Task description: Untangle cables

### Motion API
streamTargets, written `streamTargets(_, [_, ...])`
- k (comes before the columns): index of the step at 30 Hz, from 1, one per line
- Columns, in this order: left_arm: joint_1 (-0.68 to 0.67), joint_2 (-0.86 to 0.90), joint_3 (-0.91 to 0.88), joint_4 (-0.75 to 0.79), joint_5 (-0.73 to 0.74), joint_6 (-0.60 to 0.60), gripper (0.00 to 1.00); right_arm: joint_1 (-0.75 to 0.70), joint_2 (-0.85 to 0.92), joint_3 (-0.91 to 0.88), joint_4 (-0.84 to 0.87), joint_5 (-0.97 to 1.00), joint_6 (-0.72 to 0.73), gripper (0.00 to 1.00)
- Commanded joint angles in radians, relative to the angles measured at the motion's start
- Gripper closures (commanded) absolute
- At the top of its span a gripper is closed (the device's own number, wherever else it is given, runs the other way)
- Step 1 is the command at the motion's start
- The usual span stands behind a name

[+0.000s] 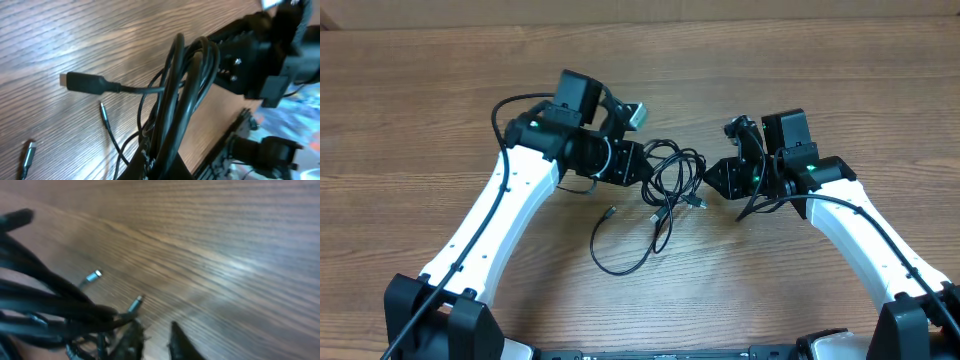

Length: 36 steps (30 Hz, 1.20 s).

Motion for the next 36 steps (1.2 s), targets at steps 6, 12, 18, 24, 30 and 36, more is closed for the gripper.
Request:
streamTargets(6, [0.097, -0.017, 0.003, 0.005, 0.121, 0.022, 0.96, 0.005, -0.006, 0.002, 0.012, -0.100, -0.061, 0.58])
streamTargets(12, [0.138, -0.016, 0.003, 0.004, 0.021, -0.059, 0.96, 0.005, -0.006, 0.002, 0.004, -0.348, -0.192, 0.35])
streamTargets(18, [0.138, -0.016, 0.003, 0.000, 0.117, -0.057, 0.96, 0.005, -0.006, 0.002, 0.073, -0.375, -0.205, 0.35])
streamTargets(24, [0.138, -0.017, 0.003, 0.000, 0.252, -0.023, 0.96, 0.005, -0.006, 0.002, 0.155, -0.360, -0.205, 0.52])
streamTargets(30, [0.138, -0.016, 0.003, -0.004, 0.226, -0.023, 0.96, 0.005, -0.006, 0.002, 0.180, -0.188, -0.087, 0.96])
streamTargets(36, [0.138, -0.017, 0.003, -0.028, -0.055, -0.034, 0.96, 0.000, -0.006, 0.002, 0.060, 0.252, 0.172, 0.93])
